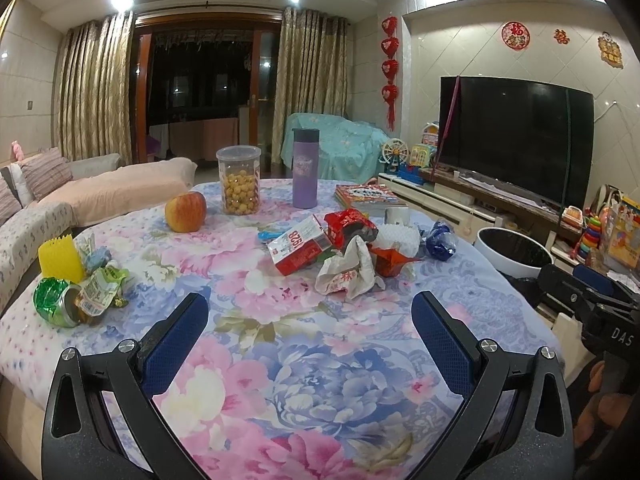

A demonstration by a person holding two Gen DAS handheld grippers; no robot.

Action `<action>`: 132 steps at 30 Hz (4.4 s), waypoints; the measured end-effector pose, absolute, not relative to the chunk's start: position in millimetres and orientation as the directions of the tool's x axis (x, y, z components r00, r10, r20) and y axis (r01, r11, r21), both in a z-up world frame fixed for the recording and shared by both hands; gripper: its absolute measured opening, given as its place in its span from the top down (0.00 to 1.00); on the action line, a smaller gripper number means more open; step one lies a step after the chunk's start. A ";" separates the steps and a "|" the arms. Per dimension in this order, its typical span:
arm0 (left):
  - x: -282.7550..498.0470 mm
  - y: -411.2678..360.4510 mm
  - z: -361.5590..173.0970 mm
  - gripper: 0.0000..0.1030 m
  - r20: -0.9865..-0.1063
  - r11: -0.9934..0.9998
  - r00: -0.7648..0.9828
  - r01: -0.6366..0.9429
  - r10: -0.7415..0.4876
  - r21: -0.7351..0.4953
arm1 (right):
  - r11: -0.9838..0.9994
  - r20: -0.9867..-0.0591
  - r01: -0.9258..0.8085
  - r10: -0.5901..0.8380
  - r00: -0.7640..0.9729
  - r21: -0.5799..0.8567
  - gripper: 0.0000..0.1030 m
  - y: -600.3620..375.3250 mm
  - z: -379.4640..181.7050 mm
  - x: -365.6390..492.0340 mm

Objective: Collect trash

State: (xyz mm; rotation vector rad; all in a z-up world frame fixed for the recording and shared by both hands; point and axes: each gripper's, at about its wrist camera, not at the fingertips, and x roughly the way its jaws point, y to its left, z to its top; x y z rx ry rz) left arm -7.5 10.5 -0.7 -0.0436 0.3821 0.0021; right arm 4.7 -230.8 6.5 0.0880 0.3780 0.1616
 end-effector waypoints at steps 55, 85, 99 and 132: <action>206.4 6.9 -66.0 0.71 -0.725 0.924 0.592 0.343 -0.352 -0.169 | 0.883 -0.635 -0.359 0.468 0.614 0.303 0.59 -199.4 -46.8 202.7; 132.6 48.4 -51.2 0.99 -0.669 0.948 0.671 0.237 -0.319 -0.214 | 0.855 -0.612 -0.286 0.511 0.604 0.432 0.67 -190.5 -54.8 202.0; 132.5 -7.2 -36.1 0.99 -0.631 0.905 0.654 0.366 -0.417 -0.219 | 0.855 -0.571 -0.286 0.505 0.647 0.432 0.96 -235.1 -40.0 161.3; 171.1 -171.0 -28.9 0.99 -0.648 0.807 0.539 0.550 -0.538 -0.214 | 0.907 -0.562 0.009 0.253 0.788 0.421 0.96 -415.5 -35.2 119.6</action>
